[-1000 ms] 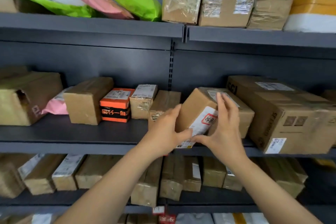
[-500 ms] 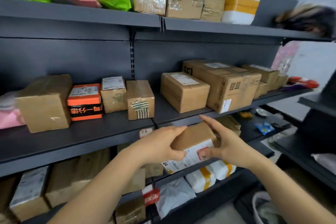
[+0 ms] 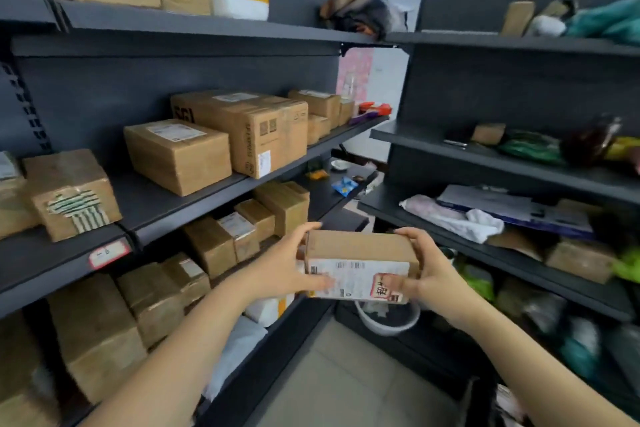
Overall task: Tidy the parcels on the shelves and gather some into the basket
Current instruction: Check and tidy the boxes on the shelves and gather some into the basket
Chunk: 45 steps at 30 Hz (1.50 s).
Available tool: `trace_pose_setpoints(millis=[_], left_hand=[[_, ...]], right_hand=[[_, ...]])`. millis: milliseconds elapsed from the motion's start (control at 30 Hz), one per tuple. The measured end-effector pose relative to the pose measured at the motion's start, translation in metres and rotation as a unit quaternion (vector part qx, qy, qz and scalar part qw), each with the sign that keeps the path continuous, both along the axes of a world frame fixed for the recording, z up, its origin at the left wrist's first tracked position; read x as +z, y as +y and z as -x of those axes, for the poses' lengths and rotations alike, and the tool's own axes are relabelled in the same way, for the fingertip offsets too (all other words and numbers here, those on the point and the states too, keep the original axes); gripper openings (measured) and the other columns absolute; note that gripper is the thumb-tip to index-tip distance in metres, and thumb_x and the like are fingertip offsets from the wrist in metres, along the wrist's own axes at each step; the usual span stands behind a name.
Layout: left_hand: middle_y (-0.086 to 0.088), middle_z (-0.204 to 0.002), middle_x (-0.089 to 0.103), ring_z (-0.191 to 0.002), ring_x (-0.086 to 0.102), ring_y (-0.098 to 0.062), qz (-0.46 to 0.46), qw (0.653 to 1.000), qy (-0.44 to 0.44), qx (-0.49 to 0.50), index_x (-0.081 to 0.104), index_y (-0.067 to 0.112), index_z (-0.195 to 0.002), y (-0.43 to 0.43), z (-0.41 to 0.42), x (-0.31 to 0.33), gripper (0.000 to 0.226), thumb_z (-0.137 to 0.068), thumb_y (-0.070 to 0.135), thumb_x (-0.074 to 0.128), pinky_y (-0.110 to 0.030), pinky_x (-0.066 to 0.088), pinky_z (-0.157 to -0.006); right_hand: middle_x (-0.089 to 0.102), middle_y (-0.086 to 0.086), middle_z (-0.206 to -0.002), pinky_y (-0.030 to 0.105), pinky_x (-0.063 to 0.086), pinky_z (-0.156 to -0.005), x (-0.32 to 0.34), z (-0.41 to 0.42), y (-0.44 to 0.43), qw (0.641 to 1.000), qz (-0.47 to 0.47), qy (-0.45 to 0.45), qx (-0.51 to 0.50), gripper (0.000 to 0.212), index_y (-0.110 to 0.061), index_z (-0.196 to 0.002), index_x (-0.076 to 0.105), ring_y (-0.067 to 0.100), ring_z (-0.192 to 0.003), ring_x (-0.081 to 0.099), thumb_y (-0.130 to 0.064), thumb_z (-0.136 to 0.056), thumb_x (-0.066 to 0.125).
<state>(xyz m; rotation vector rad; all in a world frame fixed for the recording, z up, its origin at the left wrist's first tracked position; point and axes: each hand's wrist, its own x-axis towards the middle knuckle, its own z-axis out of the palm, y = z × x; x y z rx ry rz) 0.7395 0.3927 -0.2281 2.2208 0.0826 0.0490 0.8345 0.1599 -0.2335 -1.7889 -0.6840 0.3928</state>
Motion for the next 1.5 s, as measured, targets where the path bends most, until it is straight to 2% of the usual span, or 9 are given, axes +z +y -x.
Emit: trace_pose_setpoints(millis=[167,267,467,600,733,1000,1100,1300,1500], left_hand=[[0.015,-0.116,0.06,-0.107,0.057,0.003,0.061,0.997,0.004,-0.052,0.044,0.036,-0.115,-0.089,-0.053,-0.007,0.058,-0.072,0.019,0.081,-0.027,0.049,-0.095],[0.021,-0.115,0.06,-0.105,0.056,0.008,0.072,0.994,0.004,-0.088,0.044,0.037,-0.118,-0.165,-0.079,-0.014,0.057,-0.075,0.022,0.078,-0.027,0.049,-0.094],[0.014,-0.131,0.047,-0.118,0.046,-0.002,0.011,0.984,-0.009,-0.18,0.036,0.029,-0.141,-0.33,-0.122,-0.036,0.069,-0.082,0.028,0.071,-0.018,0.038,-0.094],[0.013,-0.139,0.037,-0.126,0.037,-0.004,-0.025,0.97,-0.016,-0.243,0.029,0.024,-0.146,-0.418,-0.146,-0.055,0.071,-0.086,0.036,0.064,-0.022,0.032,-0.104],[0.009,-0.142,0.036,-0.125,0.037,-0.004,-0.031,0.957,0.009,-0.287,0.027,0.022,-0.148,-0.473,-0.178,-0.078,0.067,-0.09,0.038,0.057,-0.023,0.034,-0.102],[0.003,-0.141,0.043,-0.126,0.04,-0.008,-0.052,0.959,0.034,-0.278,0.038,0.019,-0.143,-0.519,-0.27,-0.172,0.057,-0.092,0.038,0.054,-0.027,0.036,-0.105],[0.004,-0.143,0.04,-0.126,0.04,-0.006,-0.057,0.961,0.079,-0.259,0.039,0.019,-0.143,-0.515,-0.316,-0.218,0.054,-0.094,0.037,0.053,-0.017,0.037,-0.096],[-0.007,-0.137,0.049,-0.126,0.045,-0.022,-0.146,0.962,0.131,-0.192,0.046,0.014,-0.138,-0.5,-0.387,-0.326,0.05,-0.093,0.033,0.057,-0.031,0.034,-0.104],[-0.01,-0.141,0.042,-0.129,0.038,-0.027,-0.224,0.947,0.167,-0.161,0.037,0.009,-0.143,-0.496,-0.404,-0.428,0.061,-0.091,0.036,0.057,-0.035,0.031,-0.107]], right_hand=[[0.058,0.003,-0.117,0.029,0.057,-0.07,-0.013,-0.013,-0.11,0.992,-0.035,0.047,-0.109,0.058,-0.03,-0.112,0.045,0.018,-0.099,0.065,0.001,-0.073,0.075],[0.054,0.0,-0.126,0.03,0.056,-0.081,-0.023,-0.023,-0.19,0.988,-0.004,0.045,-0.151,0.062,-0.034,-0.117,0.043,0.015,-0.106,0.062,-0.007,-0.074,0.077],[0.032,-0.016,-0.137,0.022,0.027,-0.105,-0.032,-0.037,-0.346,0.964,0.183,-0.077,-0.178,0.088,-0.031,-0.148,0.021,-0.001,-0.127,0.029,-0.036,-0.079,0.074],[0.042,-0.009,-0.141,0.021,0.036,-0.1,-0.053,-0.042,-0.419,0.962,0.242,-0.027,-0.123,0.076,-0.034,-0.148,0.02,0.005,-0.126,0.042,-0.029,-0.088,0.065],[0.054,-0.008,-0.128,0.04,0.05,-0.096,-0.089,-0.051,-0.469,0.966,0.189,0.06,-0.167,0.074,-0.038,-0.146,0.025,0.011,-0.114,0.057,-0.021,-0.087,0.067],[0.06,-0.015,-0.108,0.026,0.058,-0.075,-0.182,-0.102,-0.498,0.929,0.126,0.183,-0.296,0.065,-0.031,-0.145,0.027,0.005,-0.092,0.066,-0.016,-0.09,0.061],[0.059,-0.019,-0.107,0.028,0.058,-0.077,-0.22,-0.136,-0.51,0.896,0.132,0.202,-0.373,0.066,-0.027,-0.147,0.026,0.006,-0.092,0.066,-0.015,-0.091,0.061],[0.057,0.002,-0.132,0.045,0.053,-0.091,-0.309,-0.204,-0.551,0.834,0.227,0.244,-0.439,0.067,-0.026,-0.148,0.024,0.02,-0.103,0.064,-0.018,-0.091,0.06],[0.06,0.008,-0.126,0.038,0.057,-0.076,-0.423,-0.23,-0.566,0.779,0.236,0.365,-0.452,0.061,-0.015,-0.147,0.024,0.024,-0.093,0.067,-0.011,-0.094,0.055]])
